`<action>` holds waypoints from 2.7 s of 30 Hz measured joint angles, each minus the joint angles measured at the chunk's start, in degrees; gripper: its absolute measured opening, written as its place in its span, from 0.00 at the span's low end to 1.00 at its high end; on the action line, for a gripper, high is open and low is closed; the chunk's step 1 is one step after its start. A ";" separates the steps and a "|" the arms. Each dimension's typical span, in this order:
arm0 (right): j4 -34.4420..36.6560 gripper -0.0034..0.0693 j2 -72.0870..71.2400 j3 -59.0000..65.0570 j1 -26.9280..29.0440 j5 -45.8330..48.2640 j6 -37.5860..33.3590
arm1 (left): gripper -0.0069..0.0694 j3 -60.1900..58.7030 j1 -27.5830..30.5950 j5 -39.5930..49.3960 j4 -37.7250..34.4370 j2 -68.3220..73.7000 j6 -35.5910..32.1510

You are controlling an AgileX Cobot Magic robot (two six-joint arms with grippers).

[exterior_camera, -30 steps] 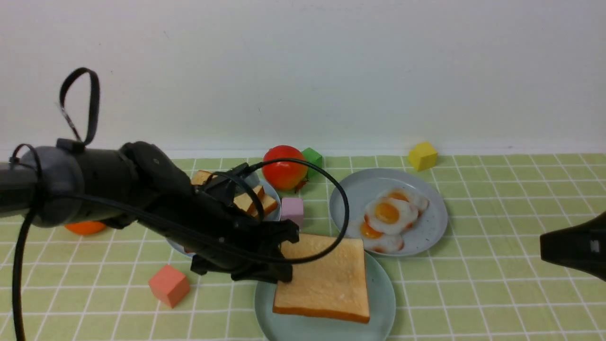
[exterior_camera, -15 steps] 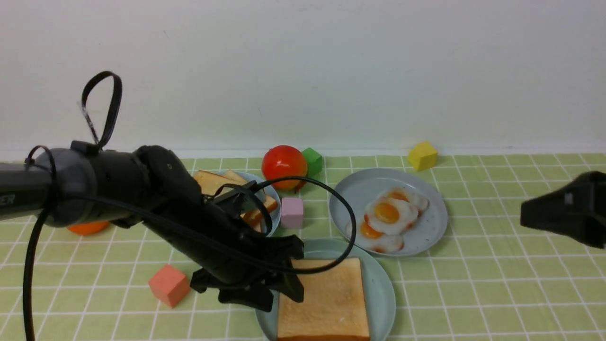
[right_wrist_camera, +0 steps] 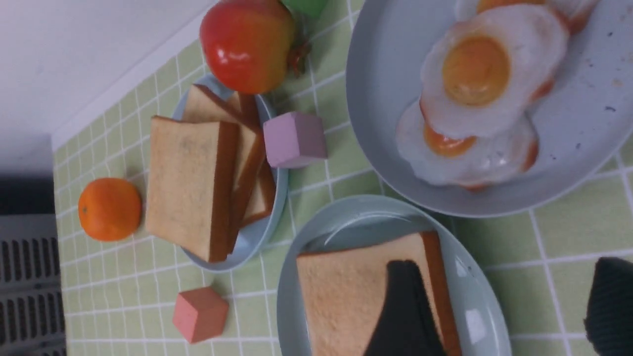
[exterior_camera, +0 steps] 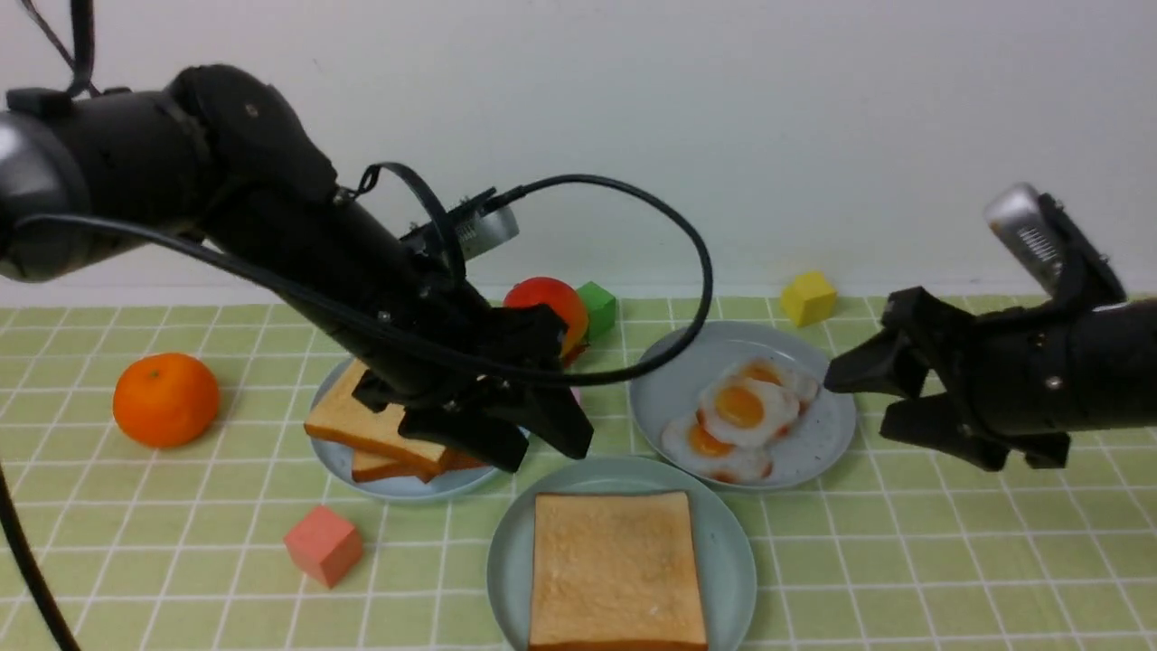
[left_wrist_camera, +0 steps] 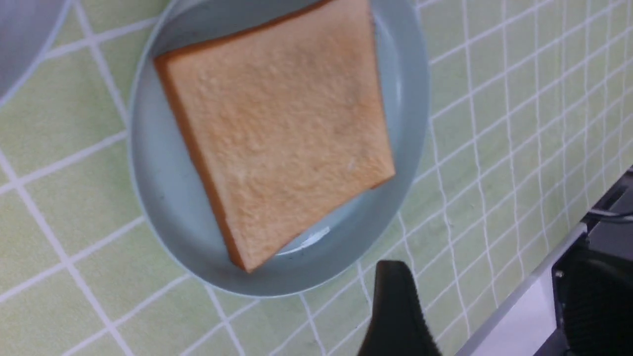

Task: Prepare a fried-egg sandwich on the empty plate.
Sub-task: Use the right arm to grab a fried egg, then use the right arm to place the fried egg on the slice of bread in the middle

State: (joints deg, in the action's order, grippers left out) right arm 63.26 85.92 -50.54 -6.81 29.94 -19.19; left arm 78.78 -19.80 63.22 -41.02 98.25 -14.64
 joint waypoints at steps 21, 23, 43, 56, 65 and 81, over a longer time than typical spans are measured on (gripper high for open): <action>28.57 0.71 24.07 -9.47 1.01 -5.97 -24.00 | 0.46 0.02 -9.40 -5.37 10.82 -13.93 -3.41; 29.11 0.71 25.14 -10.26 1.05 -5.97 -24.00 | 0.45 0.02 -9.40 -5.43 10.82 -13.93 -3.41; 33.19 0.16 30.48 -12.69 1.05 -6.37 -24.21 | 0.44 -0.03 -9.40 -4.89 17.49 -17.38 1.83; 25.43 0.16 18.02 -12.51 0.13 4.55 -24.21 | 0.44 -13.86 -9.40 -5.50 33.00 -39.93 19.93; 19.95 0.16 17.03 -6.45 -11.46 8.11 -24.22 | 0.44 -29.73 -9.40 -14.47 32.79 -47.38 27.92; 11.20 0.61 13.40 -5.17 -14.87 0.18 -24.22 | 0.42 -30.39 -9.40 -17.95 34.82 -46.59 32.14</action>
State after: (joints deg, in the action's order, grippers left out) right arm 74.47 99.33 -55.71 -21.69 30.12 -43.42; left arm 48.38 -29.20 45.27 -6.21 51.66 17.49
